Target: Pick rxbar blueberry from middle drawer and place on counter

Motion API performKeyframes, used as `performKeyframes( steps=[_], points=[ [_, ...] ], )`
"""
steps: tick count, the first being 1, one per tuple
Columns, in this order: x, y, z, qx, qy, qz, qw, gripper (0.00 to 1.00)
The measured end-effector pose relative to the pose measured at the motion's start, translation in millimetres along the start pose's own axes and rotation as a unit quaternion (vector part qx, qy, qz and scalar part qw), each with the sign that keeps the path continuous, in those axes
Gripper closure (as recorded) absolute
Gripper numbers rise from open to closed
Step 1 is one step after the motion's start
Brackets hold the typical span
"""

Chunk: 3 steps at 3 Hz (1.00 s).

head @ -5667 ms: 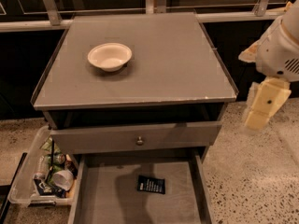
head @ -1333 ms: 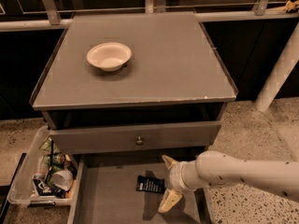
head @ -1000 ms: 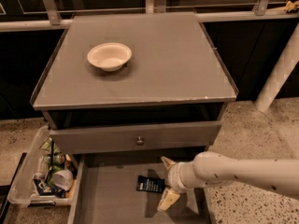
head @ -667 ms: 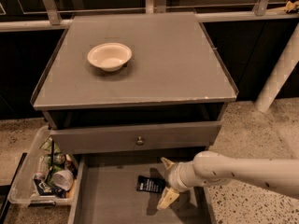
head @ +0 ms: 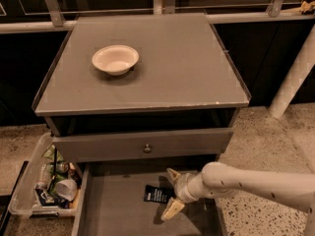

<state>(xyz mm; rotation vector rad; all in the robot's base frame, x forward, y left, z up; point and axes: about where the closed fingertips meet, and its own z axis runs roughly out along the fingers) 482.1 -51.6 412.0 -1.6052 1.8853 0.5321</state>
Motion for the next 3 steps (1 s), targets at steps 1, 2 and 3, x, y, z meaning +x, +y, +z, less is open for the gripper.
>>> performKeyframes(
  steps=[1, 2, 3],
  points=[
    [2.7, 5.1, 16.4, -0.002, -0.010, 0.004, 0.9999, 0.00],
    [2.0, 14.8, 32.1, -0.003, -0.012, -0.005, 0.9999, 0.00],
    [8.1, 18.3, 42.2, 0.003, -0.002, -0.011, 0.9999, 0.00]
  ],
)
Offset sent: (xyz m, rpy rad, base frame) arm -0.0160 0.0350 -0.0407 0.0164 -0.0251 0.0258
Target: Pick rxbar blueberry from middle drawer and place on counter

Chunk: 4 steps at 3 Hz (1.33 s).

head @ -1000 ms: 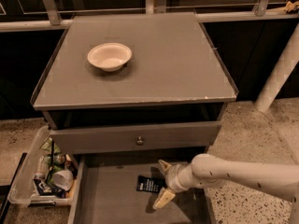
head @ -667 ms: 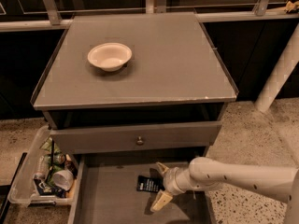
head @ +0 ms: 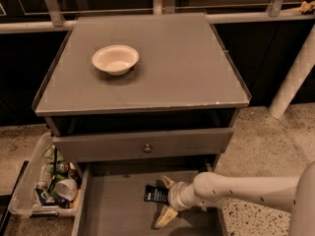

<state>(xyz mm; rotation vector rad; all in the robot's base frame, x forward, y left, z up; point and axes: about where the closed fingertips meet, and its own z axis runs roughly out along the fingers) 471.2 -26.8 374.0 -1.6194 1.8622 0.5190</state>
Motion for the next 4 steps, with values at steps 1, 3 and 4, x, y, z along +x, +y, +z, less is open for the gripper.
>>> performKeyframes(
  steps=[1, 3, 4],
  points=[
    [11.6, -10.0, 1.3, 0.013, 0.016, 0.001, 0.9998, 0.00],
    [32.7, -31.8, -0.7, 0.026, 0.036, 0.019, 0.9988, 0.00],
    [33.0, -32.1, -0.9, 0.026, 0.037, 0.020, 0.9988, 0.18]
  ],
)
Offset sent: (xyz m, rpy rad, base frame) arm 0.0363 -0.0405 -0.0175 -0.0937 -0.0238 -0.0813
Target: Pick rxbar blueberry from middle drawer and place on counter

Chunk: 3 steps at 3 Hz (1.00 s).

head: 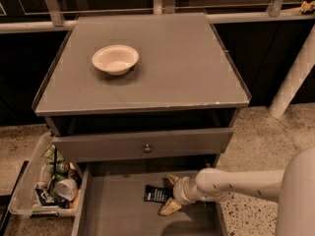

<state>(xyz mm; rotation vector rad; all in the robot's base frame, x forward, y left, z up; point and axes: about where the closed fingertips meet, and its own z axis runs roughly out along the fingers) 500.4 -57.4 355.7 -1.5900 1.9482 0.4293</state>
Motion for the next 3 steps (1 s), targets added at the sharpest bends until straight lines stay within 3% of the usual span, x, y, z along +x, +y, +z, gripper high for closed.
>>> performKeyframes(
  steps=[3],
  points=[
    [0.0, 0.1, 0.1, 0.000, 0.000, 0.000, 1.0000, 0.87]
  ],
)
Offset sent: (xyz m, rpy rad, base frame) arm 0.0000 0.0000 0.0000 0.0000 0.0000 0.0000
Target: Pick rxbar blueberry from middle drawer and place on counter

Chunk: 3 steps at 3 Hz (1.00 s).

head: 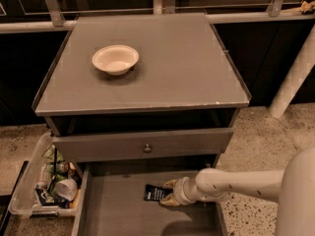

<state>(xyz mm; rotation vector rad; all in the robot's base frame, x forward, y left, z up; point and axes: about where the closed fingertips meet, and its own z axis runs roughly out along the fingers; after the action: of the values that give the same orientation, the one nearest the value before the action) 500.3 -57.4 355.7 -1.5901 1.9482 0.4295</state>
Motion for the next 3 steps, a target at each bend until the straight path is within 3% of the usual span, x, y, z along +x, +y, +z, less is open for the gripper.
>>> performKeyframes(
  steps=[1, 2, 3],
  points=[
    [0.0, 0.0, 0.0, 0.000, 0.000, 0.000, 1.0000, 1.00],
    [-5.0, 3.7, -5.2, -0.003, -0.001, -0.006, 1.0000, 1.00],
    [-18.7, 11.7, -33.0, 0.000, -0.007, -0.018, 0.9998, 1.00]
  ],
)
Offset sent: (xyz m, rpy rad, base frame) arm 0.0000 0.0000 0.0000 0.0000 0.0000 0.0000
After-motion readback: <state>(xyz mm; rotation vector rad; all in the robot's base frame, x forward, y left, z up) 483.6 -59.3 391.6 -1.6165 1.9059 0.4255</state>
